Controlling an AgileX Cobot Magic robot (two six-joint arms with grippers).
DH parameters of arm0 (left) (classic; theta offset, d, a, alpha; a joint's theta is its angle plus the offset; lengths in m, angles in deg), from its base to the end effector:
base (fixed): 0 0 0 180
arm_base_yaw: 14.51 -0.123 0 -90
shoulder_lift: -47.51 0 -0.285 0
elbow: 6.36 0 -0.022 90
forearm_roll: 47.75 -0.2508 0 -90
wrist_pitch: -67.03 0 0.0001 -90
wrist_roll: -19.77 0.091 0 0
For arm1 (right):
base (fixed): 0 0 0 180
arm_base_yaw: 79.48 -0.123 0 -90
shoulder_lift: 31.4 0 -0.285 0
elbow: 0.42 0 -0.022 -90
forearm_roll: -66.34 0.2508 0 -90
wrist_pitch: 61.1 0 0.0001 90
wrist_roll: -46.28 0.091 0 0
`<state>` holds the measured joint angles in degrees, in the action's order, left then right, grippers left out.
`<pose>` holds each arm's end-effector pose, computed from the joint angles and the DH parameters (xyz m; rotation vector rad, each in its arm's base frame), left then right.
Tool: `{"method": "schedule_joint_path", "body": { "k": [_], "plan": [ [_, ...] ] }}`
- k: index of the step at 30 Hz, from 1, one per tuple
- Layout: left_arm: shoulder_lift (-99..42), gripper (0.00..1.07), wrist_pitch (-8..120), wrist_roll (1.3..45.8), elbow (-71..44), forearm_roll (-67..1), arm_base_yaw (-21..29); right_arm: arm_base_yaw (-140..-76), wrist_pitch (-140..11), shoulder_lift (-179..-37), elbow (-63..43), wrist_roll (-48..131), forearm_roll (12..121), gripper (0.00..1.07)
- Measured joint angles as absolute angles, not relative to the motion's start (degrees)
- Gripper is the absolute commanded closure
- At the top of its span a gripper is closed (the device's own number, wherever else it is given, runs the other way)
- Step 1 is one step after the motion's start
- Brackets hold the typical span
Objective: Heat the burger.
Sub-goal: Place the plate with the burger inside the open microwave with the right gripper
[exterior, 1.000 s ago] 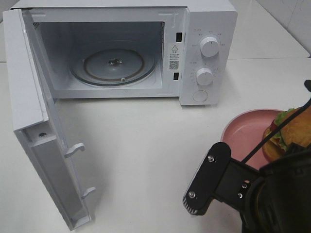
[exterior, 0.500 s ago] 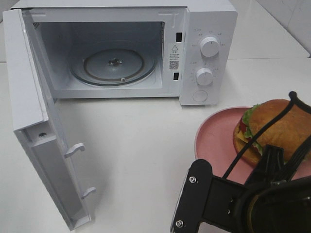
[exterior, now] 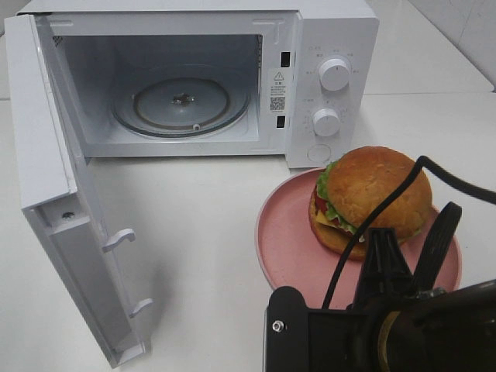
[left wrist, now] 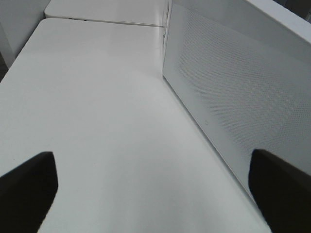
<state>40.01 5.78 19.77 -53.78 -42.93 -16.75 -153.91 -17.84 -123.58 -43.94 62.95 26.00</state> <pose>-0.0082 -0.0070 0.2824 -0.0340 2.0253 -0.0756 0.0964 0.1952 0.1630 -1.9009 1.9868 -0.4558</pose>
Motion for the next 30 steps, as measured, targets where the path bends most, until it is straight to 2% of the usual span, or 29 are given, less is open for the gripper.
{"method": "schedule_joint_path", "body": {
  "k": [13, 22, 30],
  "plan": [
    [40.01, 0.07, 5.78, 19.77, -53.78, -42.93, -16.75, -153.91, -19.79, -123.58, -44.00, 53.67, 24.69, 1.07],
    [40.01, 0.07, 5.78, 19.77, -53.78, -42.93, -16.75, -153.51, -24.66, -123.58, -44.00, 50.00, 20.05, 1.07],
    [40.01, 0.07, 5.78, 19.77, -53.78, -42.93, -16.75, -147.89, -31.30, -123.58, -44.00, 43.41, 19.47, 1.07]
  ]
}}
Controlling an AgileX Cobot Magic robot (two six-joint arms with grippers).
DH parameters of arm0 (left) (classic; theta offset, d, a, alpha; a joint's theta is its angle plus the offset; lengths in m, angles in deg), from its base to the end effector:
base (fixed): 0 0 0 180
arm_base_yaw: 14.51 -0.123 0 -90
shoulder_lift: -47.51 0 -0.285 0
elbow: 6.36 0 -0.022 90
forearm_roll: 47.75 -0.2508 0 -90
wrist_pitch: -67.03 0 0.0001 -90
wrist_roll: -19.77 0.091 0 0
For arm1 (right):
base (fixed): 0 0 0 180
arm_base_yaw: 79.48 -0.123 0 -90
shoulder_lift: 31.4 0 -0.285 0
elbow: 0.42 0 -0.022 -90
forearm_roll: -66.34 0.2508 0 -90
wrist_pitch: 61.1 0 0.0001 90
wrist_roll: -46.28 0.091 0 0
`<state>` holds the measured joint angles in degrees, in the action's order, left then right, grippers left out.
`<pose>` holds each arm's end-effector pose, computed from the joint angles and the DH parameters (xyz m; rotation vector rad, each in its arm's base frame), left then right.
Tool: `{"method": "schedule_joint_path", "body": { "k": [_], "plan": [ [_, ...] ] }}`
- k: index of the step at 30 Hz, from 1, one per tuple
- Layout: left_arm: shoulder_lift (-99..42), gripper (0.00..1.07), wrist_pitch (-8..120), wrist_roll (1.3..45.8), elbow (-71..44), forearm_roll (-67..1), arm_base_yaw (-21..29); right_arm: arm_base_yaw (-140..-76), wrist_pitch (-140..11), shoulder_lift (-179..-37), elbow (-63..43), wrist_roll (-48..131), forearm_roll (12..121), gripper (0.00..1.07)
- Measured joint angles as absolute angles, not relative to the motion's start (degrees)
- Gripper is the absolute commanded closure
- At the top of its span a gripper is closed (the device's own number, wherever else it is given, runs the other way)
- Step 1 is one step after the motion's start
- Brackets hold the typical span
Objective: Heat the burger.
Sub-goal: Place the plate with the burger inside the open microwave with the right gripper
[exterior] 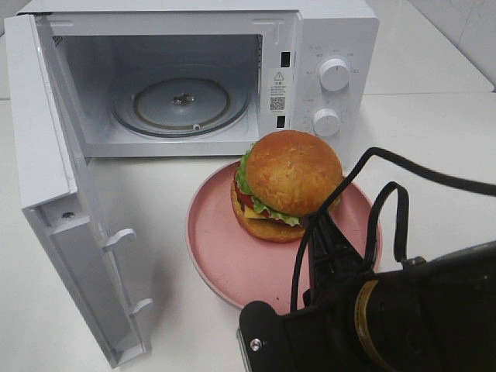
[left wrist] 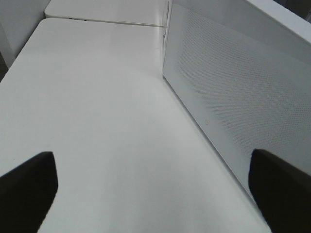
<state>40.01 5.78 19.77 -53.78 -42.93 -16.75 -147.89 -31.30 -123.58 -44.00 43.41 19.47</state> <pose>-0.0082 -0.0070 0.2824 -0.0340 2.0253 -0.0756 0.1170 0.2058 0.1653 -2.1731 1.5289 -0.3829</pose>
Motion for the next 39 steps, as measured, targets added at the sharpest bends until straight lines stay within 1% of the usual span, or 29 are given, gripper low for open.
{"method": "schedule_joint_path", "body": {
  "k": [5, 8, 10, 11, 13, 16, 18, 19, 20, 21, 23, 24, 26, 29, 31, 34, 36, 37, 39],
  "plan": [
    [40.01, 0.07, 5.78, 19.77, -53.78, -42.93, -16.75, -143.02, -35.77, -123.58, -44.00, 35.22, 19.01, 1.07],
    [40.01, 0.07, 5.78, 19.77, -53.78, -42.93, -16.75, -141.42, -36.75, -123.58, -44.00, 32.41, 19.01, 1.07],
    [40.01, 0.07, 5.78, 19.77, -53.78, -42.93, -16.75, -138.90, -38.01, -123.58, -44.00, 27.54, 19.07, 1.07],
    [40.01, 0.07, 5.78, 19.77, -53.78, -42.93, -16.75, -138.90, -38.01, -123.58, -44.00, 27.54, 19.07, 1.07],
    [40.01, 0.07, 5.78, 19.77, -53.78, -42.93, -16.75, -136.43, -39.67, -123.58, -44.00, 22.44, 20.79, 1.07],
    [40.01, 0.07, 5.78, 19.77, -53.78, -42.93, -16.75, -135.00, -40.64, -123.58, -44.00, 18.66, 22.62, 1.07],
    [40.01, 0.07, 5.78, 19.77, -53.78, -42.93, -16.75, -132.71, -41.96, -123.58, -44.00, 11.33, 26.18, 1.07],
    [40.01, 0.07, 5.78, 19.77, -53.78, -42.93, -16.75, -132.71, -41.96, -123.58, -44.00, 11.33, 26.18, 1.07],
    [40.01, 0.07, 5.78, 19.77, -53.78, -42.93, -16.75, -131.11, -42.25, -123.58, -44.00, 6.40, 28.75, 1.07],
    [40.01, 0.07, 5.78, 19.77, -53.78, -42.93, -16.75, -131.11, -42.25, -123.58, -44.00, 6.40, 28.75, 1.07],
    [40.01, 0.07, 5.78, 19.77, -53.78, -42.93, -16.75, -128.64, -42.59, -123.58, -44.00, -1.28, 33.62, 1.07],
    [40.01, 0.07, 5.78, 19.77, -53.78, -42.93, -16.75, -128.64, -42.59, -123.58, -44.00, -1.28, 33.62, 1.07],
    [40.01, 0.07, 5.78, 19.77, -53.78, -42.93, -16.75, -126.24, -42.42, -123.58, -44.00, -11.42, 39.64, 1.07],
    [40.01, 0.07, 5.78, 19.77, -53.78, -42.93, -16.75, -125.72, -42.36, -123.58, -44.00, -13.94, 41.42, 1.07],
    [40.01, 0.07, 5.78, 19.77, -53.78, -42.93, -16.75, -123.66, -41.73, -123.64, -42.97, -22.08, 47.72, 1.07],
    [40.01, 0.07, 5.78, 19.77, -53.78, -42.93, -16.75, -123.03, -41.73, -123.64, -42.51, -24.20, 49.15, 1.07],
    [40.01, 0.07, 5.78, 19.77, -53.78, -42.93, -16.75, -120.56, -41.90, -123.64, -41.14, -31.36, 53.68, 1.07],
    [40.01, 0.07, 5.78, 19.77, -53.78, -42.93, -16.75, -120.56, -41.90, -123.64, -41.14, -31.36, 53.68, 1.07],
    [40.01, 0.07, 5.78, 19.77, -53.78, -42.93, -16.75, -119.13, -41.96, -123.64, -40.45, -36.29, 57.12, 1.07]
  ]
}}
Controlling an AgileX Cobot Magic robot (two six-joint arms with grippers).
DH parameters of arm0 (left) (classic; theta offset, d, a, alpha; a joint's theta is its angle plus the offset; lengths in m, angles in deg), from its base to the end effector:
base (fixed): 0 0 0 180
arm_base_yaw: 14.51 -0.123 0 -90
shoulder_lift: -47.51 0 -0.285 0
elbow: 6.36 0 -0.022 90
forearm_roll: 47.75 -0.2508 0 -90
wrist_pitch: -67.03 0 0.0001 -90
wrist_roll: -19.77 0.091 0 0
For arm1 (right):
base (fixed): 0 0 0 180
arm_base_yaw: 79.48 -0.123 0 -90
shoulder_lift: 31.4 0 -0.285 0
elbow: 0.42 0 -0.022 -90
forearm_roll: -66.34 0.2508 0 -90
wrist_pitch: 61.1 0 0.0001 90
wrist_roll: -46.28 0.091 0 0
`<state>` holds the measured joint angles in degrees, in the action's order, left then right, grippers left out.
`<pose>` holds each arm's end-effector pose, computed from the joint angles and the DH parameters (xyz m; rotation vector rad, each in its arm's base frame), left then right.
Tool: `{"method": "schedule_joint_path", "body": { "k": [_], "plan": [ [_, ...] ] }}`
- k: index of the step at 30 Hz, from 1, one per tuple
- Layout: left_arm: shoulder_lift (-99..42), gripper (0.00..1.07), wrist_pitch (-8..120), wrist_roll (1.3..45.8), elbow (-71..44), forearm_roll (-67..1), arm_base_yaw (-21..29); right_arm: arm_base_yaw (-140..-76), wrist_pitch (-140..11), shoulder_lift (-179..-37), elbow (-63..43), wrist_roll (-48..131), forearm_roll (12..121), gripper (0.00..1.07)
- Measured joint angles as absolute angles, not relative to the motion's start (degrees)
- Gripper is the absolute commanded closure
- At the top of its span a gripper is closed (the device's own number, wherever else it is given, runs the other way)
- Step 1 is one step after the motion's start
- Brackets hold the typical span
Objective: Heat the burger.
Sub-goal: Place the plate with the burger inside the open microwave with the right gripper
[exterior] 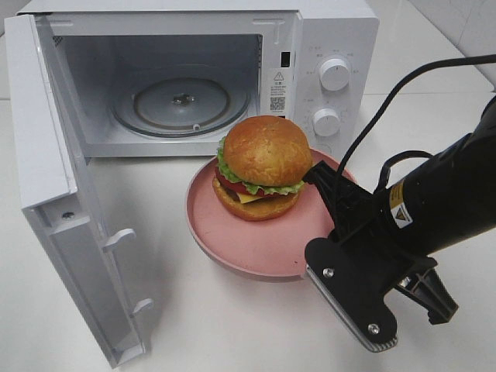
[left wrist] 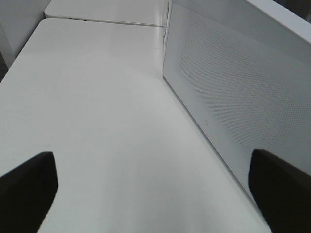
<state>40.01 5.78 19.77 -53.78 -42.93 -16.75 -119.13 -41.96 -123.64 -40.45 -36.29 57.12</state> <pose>-0.0082 -0.0070 0.2824 -0.0340 2.0253 -0.0756 0.1996 0.1592 0.1757 -2.4378 1.1325 -0.3644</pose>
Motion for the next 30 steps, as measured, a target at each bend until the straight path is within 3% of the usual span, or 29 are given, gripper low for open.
{"method": "schedule_joint_path", "body": {
  "k": [5, 21, 30],
  "plan": [
    [40.01, 0.07, 5.78, 19.77, -53.78, -42.93, -16.75, -117.30, -41.84, -123.69, -39.65, -41.16, 60.84, 1.07],
    [40.01, 0.07, 5.78, 19.77, -53.78, -42.93, -16.75, -117.24, -45.80, -127.07, -37.53, -42.25, 58.89, 1.07],
    [40.01, 0.07, 5.78, 19.77, -53.78, -42.93, -16.75, -117.87, -46.03, -132.00, -31.57, -35.94, 52.36, 1.07]
  ]
}}
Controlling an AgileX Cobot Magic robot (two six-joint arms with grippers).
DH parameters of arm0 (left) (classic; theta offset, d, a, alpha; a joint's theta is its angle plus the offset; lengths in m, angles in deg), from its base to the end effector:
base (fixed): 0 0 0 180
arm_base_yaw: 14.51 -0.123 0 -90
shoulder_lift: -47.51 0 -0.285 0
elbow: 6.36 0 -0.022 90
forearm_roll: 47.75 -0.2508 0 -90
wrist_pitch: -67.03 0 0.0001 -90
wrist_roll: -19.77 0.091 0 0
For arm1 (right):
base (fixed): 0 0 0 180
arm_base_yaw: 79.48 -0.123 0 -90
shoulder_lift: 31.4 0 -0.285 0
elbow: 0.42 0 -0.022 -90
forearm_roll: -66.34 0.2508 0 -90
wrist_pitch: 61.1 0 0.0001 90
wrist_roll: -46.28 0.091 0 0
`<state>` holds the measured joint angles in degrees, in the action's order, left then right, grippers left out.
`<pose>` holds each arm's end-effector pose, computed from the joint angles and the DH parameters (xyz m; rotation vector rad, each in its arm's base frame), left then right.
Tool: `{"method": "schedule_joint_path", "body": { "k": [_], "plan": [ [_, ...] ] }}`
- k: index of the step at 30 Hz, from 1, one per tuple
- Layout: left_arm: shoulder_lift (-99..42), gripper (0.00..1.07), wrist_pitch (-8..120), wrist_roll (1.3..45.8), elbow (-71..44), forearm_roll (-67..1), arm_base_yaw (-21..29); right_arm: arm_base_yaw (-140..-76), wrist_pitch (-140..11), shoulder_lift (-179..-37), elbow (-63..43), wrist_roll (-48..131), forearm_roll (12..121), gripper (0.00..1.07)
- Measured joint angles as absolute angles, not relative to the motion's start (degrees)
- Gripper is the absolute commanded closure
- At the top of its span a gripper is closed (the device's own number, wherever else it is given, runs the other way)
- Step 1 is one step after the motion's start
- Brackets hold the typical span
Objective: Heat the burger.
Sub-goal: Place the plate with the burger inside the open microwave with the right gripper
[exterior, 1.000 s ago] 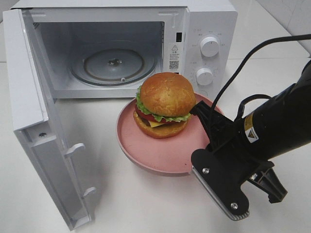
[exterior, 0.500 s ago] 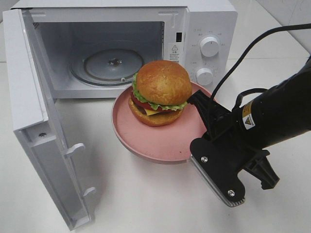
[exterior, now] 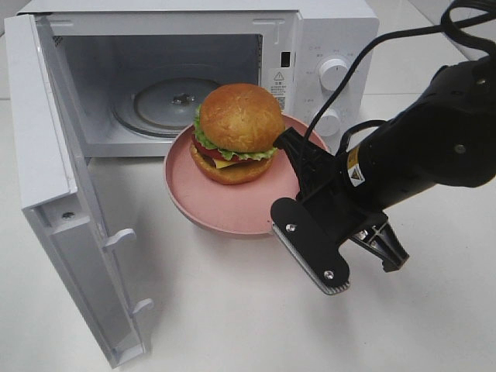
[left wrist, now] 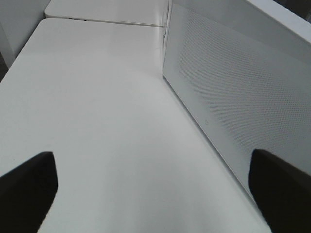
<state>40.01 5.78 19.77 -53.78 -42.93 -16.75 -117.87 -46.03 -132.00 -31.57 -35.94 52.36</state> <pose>-0.0082 -0.0070 0.2824 -0.0340 2.0253 -0.0756 0.2421 0.1845 0.1769 -2.4031 1.0439 -0.4519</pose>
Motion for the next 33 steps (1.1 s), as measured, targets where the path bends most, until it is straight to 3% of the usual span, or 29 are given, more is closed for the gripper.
{"method": "schedule_joint_path", "body": {
  "k": [33],
  "plan": [
    [40.01, 0.07, 5.78, 19.77, -53.78, -42.93, -16.75, -120.73, -41.33, -148.62, -10.60, -31.65, 53.11, 1.07]
  ]
}}
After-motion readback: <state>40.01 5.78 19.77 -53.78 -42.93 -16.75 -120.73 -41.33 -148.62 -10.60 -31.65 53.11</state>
